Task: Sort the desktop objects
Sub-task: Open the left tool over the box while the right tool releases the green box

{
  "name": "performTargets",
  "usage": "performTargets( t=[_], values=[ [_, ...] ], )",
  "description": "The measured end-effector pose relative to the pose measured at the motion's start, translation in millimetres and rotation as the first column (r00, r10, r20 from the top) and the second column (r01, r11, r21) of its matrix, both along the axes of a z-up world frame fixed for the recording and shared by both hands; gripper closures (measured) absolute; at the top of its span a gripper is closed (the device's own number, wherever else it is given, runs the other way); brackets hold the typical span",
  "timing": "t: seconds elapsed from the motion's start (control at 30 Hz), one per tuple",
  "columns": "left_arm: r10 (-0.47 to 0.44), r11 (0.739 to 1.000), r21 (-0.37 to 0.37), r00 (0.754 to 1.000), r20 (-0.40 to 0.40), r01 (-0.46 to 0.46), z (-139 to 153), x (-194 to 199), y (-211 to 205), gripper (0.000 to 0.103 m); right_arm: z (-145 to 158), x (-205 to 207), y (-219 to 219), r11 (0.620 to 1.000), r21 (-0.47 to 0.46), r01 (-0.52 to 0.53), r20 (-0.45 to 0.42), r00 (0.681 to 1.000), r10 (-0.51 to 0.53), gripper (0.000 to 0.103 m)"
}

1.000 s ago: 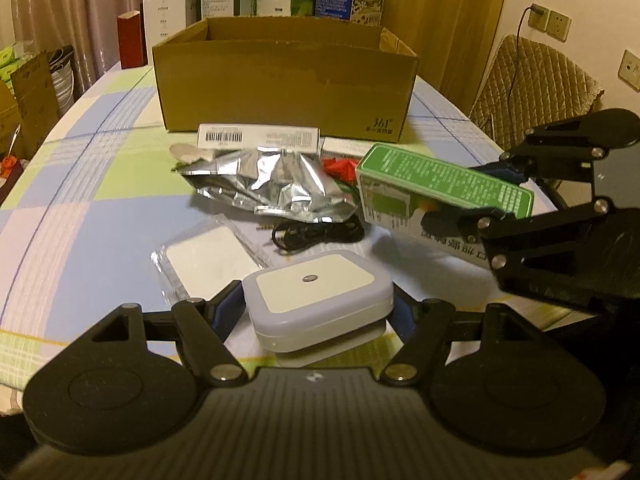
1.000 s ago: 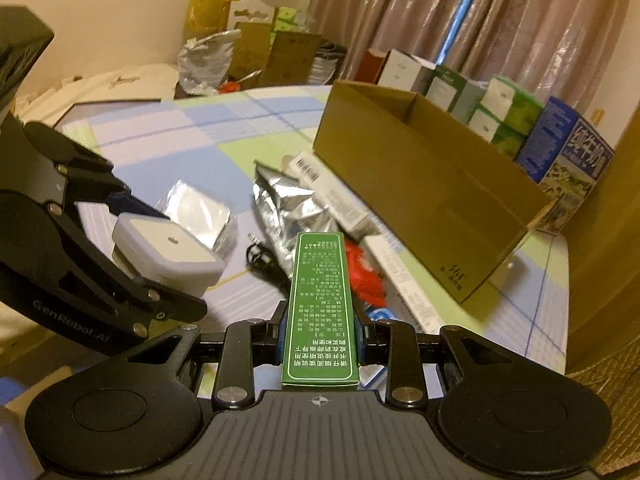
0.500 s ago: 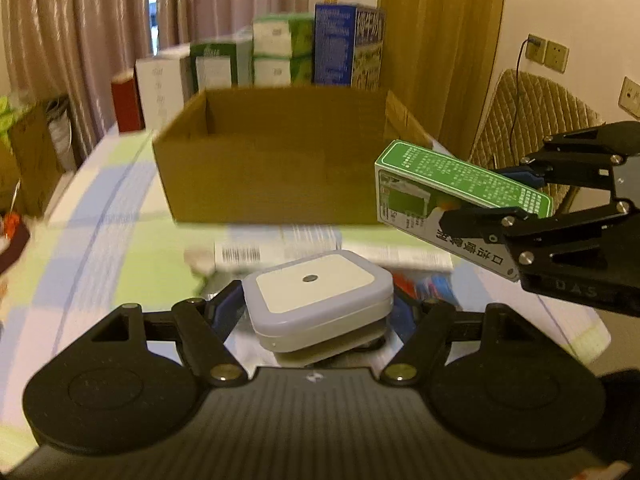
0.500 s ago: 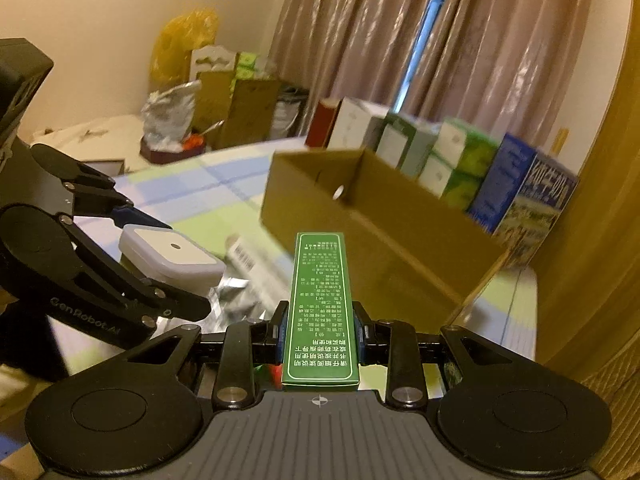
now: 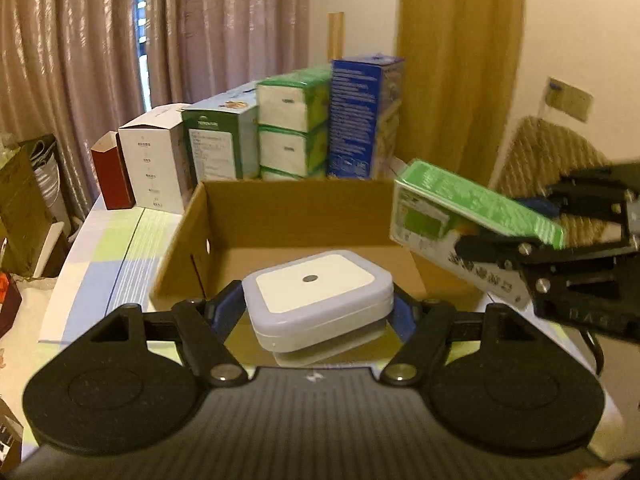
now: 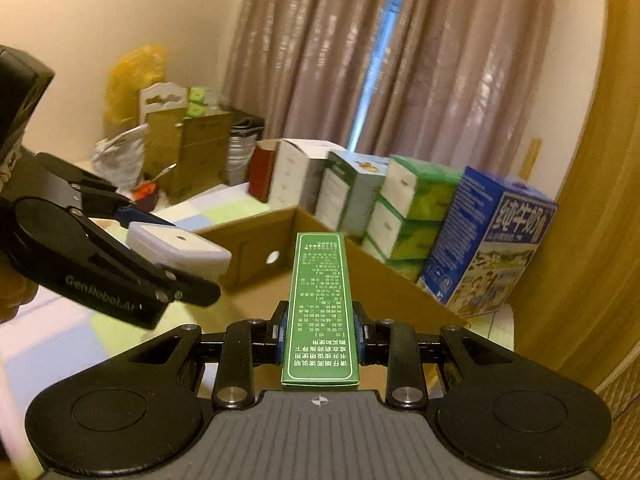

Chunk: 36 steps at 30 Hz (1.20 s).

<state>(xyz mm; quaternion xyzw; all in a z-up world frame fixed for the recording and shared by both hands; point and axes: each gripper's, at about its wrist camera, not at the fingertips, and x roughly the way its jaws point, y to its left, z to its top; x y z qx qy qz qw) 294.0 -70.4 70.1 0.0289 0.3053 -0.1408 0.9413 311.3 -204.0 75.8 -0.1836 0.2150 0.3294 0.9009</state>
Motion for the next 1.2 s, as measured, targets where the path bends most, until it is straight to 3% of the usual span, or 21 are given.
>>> performTargets(
  t=[0.27,0.5,0.83,0.93,1.1,1.2],
  values=[
    [-0.006,0.999,-0.046,0.997,-0.074,0.002,-17.0,97.4,-0.9,0.032,-25.2,86.2,14.8,0.990,0.017,0.142,-0.171,0.976,-0.137,0.076],
    [-0.023,1.000,-0.021,0.990,-0.137,0.021,-53.4,141.9,-10.7,0.032,-63.5,120.3,15.6,0.982,0.017,0.189,-0.287,0.941,-0.177,0.076],
    [-0.049,0.999,-0.027,0.979,-0.199,0.044,-76.3,153.6,-11.3,0.026,-79.8,133.8,15.2,0.975,0.021,0.222,-0.322,0.925,-0.204,0.075],
    [-0.038,0.999,-0.022,0.980,-0.197,0.035,-73.7,150.0,-7.5,0.025,-76.6,133.4,11.8,0.970,0.038,0.241,-0.311,0.925,-0.217,0.061],
    [-0.017,1.000,-0.025,0.983,-0.183,0.013,-64.3,132.3,3.7,0.022,-62.2,117.5,1.1,0.966,0.052,0.254,-0.288,0.930,-0.229,0.053],
    [0.004,0.999,-0.032,0.985,-0.172,-0.009,-54.1,117.0,10.6,0.021,-48.7,103.5,-4.3,0.962,0.066,0.264,-0.267,0.934,-0.238,0.039]
  ],
)
